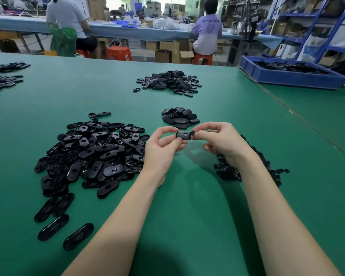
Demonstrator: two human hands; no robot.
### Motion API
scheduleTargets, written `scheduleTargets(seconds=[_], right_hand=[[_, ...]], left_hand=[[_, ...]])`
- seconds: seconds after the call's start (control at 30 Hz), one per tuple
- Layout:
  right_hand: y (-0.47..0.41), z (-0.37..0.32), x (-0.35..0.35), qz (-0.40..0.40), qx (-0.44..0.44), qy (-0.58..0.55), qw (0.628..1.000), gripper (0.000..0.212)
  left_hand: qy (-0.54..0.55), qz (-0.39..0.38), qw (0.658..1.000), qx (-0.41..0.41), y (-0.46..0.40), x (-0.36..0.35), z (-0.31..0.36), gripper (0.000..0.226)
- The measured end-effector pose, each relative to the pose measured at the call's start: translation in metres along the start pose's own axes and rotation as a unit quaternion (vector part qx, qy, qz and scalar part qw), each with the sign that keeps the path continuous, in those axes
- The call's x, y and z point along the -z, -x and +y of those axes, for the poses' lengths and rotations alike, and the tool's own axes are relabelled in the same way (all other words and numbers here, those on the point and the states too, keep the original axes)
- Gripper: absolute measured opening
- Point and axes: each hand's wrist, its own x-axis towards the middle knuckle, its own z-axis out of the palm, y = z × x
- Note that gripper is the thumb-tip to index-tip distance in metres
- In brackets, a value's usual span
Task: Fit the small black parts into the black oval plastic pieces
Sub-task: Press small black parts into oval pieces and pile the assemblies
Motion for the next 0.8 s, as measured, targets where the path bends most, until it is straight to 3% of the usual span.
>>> scheduleTargets(seconds=[0.67, 0.8], right_hand=[[-0.0032, -0.0011, -0.003, 0.021, 0.006, 0.098, 0.995, 0.002], [-0.0038, -0.0004, -0.0029, 0.027, 0.011, 0.096, 0.995, 0.01]], left_hand=[[-0.054, -0.021, 0.998, -0.015, 0.0038, -0.0024, 0.0032, 0.025], [-0.064, -0.031, 0.997, -0.02, 0.0039, -0.0019, 0.0031, 0.024]])
